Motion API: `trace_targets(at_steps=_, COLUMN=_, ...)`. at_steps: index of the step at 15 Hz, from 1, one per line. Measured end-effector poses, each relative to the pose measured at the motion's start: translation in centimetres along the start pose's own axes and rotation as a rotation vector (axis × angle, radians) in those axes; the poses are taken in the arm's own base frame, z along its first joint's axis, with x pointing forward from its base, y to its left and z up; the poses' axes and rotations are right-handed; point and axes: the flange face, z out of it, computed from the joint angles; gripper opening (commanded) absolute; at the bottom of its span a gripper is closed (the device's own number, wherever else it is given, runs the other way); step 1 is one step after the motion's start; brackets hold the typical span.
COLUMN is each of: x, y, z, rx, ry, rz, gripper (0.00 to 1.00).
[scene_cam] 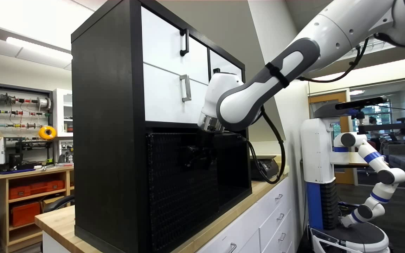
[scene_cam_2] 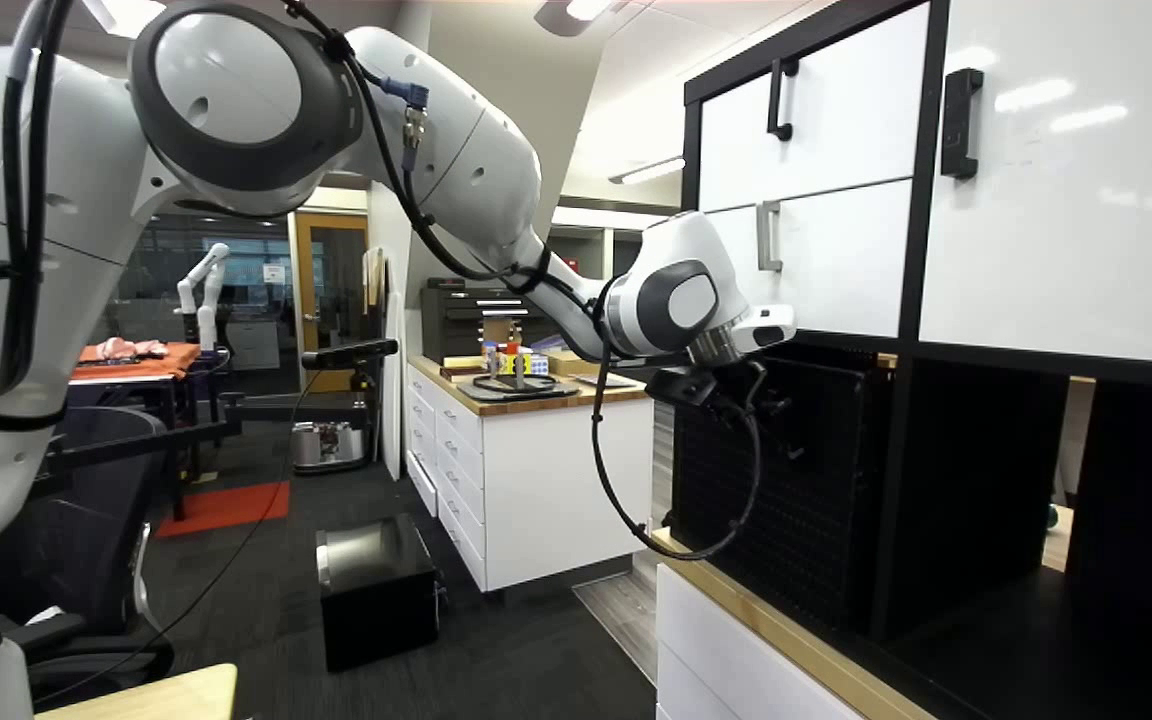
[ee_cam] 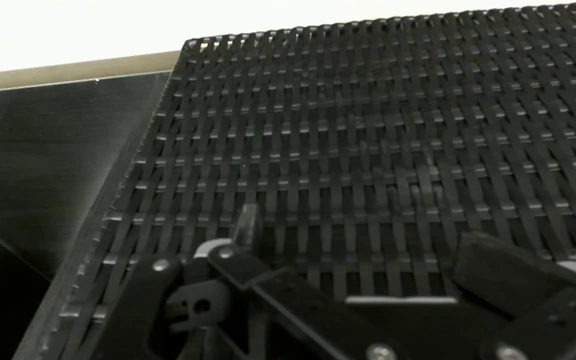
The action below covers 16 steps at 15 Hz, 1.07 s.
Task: Push the black basket under the black and white cabinet backwards
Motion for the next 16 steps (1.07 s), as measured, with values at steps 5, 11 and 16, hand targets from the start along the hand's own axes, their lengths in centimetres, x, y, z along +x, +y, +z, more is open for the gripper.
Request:
trace_targets(at_steps=5, x=0.7, y=0.1, z=0.0, rx=-0.003, ry=0.014, rz=-0.027, gripper=1.00)
trace_targets(at_steps=11, x=0.5, y=0.7, z=-1.9, rx=-0.003, ry=-0.008, rz=-0.070, gripper=1.00)
trace_targets(at_steps=16, x=-1.3, y=0.2, z=-6.7, rx=0.028, ry=-0.102, rz=-0.103, gripper=1.00)
